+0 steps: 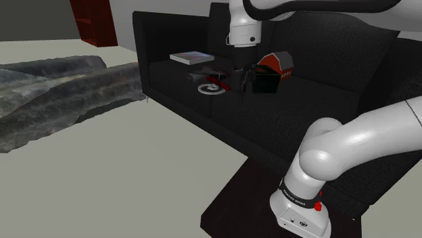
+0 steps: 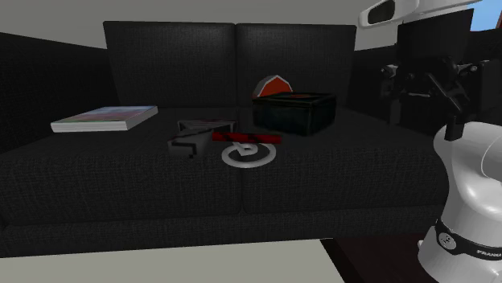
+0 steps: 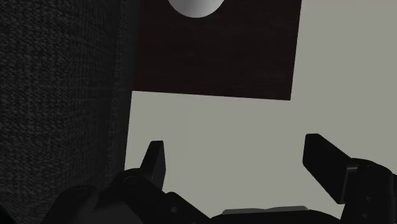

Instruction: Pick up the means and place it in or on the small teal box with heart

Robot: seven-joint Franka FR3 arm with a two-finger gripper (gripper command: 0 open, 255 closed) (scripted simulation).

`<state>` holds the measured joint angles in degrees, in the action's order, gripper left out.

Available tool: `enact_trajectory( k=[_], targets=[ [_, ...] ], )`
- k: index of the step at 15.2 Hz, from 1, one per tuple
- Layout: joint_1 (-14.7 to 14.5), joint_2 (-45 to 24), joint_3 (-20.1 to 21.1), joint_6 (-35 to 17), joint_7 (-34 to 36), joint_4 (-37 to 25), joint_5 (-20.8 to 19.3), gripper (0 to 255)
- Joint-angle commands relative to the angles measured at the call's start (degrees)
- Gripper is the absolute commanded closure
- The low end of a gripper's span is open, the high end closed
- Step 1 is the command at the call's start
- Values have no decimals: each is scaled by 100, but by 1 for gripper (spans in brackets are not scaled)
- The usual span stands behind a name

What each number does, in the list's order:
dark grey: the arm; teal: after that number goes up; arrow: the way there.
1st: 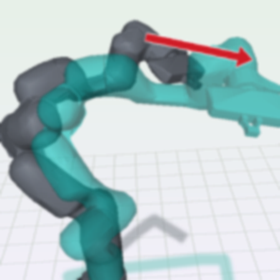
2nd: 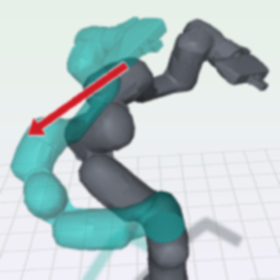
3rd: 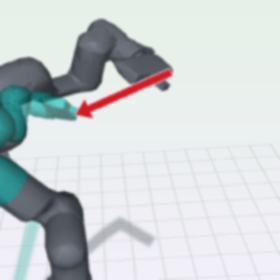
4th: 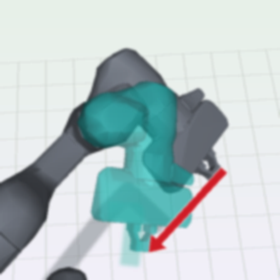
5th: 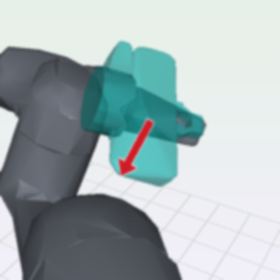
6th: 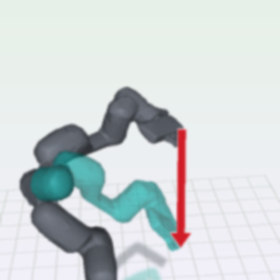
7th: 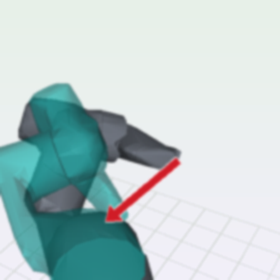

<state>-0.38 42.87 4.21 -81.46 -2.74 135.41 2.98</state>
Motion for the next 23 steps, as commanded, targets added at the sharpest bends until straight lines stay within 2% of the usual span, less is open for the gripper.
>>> enact_trajectory(
  k=[1,12,23],
  targets=[
    [0,0,0,0,0,0,0,0],
    [331,-1861,-245,-1663,-219,-687,-485,0],
    [579,-3865,-471,-2674,-336,-2195,-788,0]
  ],
)
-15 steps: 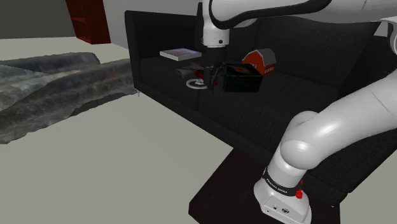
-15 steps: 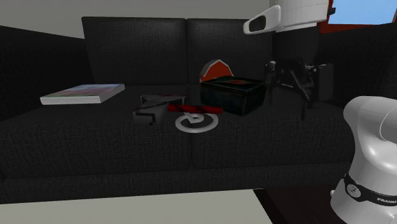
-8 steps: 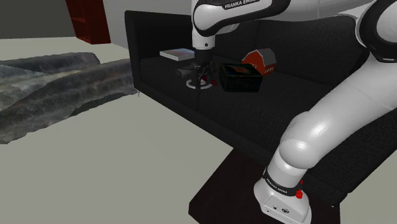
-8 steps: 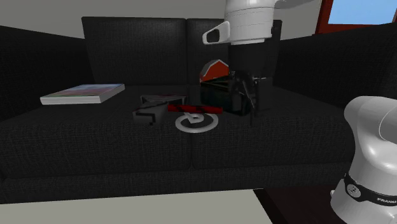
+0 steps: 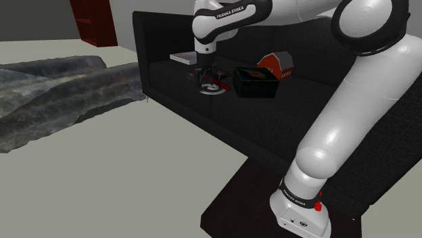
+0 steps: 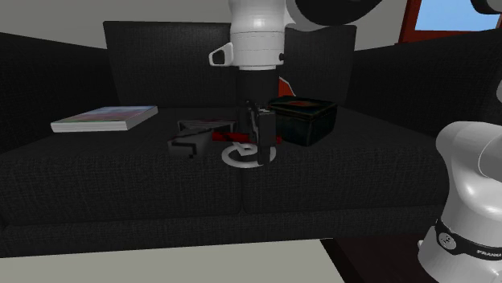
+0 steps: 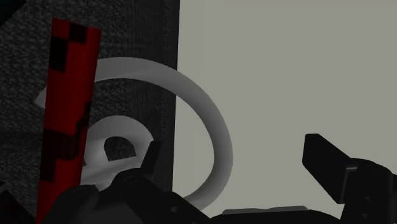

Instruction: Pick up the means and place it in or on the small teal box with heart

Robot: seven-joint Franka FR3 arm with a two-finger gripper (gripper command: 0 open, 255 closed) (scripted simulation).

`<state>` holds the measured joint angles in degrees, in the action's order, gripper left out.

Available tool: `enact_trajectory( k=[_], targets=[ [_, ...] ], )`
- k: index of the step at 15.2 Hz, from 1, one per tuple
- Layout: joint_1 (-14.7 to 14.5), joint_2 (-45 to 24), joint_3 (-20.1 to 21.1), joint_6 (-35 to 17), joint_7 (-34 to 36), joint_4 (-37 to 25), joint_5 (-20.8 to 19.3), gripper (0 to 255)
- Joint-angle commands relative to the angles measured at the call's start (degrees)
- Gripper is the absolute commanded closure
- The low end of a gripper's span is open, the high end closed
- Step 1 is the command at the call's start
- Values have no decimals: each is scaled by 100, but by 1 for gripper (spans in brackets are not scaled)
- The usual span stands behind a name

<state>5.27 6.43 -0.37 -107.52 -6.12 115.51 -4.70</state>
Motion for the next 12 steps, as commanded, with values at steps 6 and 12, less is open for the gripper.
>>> enact_trajectory(
  k=[6,12],
  targets=[
    [29,-302,-30,-452,8,93,-34,0],
    [36,-347,-38,-646,11,242,-42,0]
  ],
)
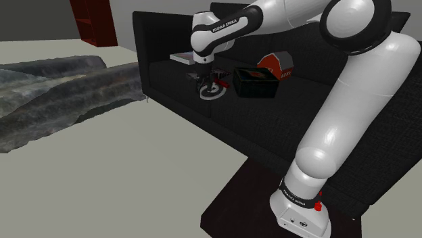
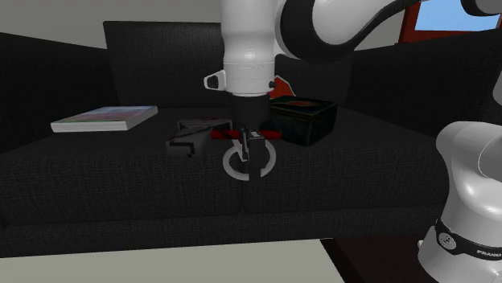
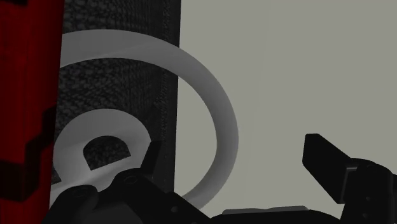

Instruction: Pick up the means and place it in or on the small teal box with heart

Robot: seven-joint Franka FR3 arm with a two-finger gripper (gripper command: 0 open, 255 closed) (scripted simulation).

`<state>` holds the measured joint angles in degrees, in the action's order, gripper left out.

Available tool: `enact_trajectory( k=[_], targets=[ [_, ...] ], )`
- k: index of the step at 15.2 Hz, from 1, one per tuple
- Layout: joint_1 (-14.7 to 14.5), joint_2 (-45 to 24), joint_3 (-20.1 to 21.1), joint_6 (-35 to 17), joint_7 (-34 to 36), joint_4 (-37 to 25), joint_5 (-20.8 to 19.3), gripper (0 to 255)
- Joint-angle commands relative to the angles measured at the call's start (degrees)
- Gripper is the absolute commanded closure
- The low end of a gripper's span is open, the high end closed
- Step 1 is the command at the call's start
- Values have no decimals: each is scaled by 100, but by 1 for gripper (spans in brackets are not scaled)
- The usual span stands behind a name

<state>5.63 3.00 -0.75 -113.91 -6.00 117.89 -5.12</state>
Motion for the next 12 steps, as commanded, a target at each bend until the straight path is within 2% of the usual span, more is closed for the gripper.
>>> enact_trajectory(
  k=[1,4,5,12],
  targets=[
    [0,-5,0,-8,0,4,0,0],
    [0,-5,0,-8,0,4,0,0],
    [0,-4,0,-7,0,4,0,255],
    [0,-3,0,-9,0,7,0,255]
  ],
)
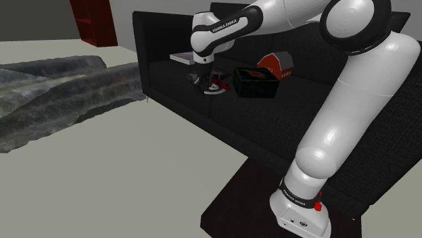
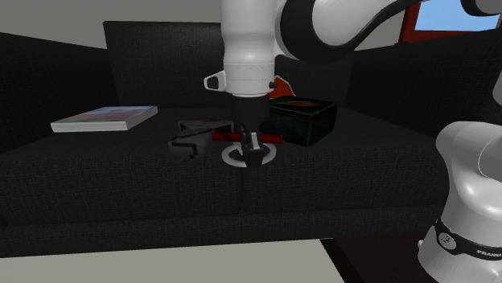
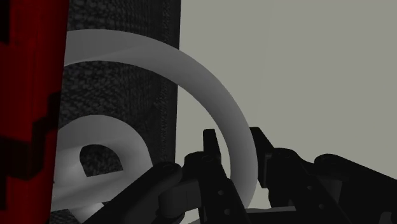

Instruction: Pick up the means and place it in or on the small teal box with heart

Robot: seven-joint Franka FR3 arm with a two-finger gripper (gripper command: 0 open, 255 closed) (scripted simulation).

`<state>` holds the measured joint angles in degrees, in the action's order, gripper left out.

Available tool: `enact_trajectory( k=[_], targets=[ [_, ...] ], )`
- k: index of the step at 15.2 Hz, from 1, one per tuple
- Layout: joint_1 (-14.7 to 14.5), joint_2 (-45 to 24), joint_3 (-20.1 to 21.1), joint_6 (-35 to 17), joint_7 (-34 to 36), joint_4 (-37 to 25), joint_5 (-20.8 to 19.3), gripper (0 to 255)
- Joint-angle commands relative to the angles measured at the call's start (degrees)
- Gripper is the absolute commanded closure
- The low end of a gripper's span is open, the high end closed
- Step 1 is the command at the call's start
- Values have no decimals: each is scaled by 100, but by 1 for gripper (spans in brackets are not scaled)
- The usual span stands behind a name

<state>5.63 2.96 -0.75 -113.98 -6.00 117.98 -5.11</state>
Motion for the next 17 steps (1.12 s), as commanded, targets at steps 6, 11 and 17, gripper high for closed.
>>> enact_trajectory(
  k=[6,11,17],
  targets=[
    [-3,73,3,301,-23,-233,9,255],
    [-5,137,6,678,-52,-547,20,255],
    [-8,174,10,1134,-85,-968,31,255]
  ],
)
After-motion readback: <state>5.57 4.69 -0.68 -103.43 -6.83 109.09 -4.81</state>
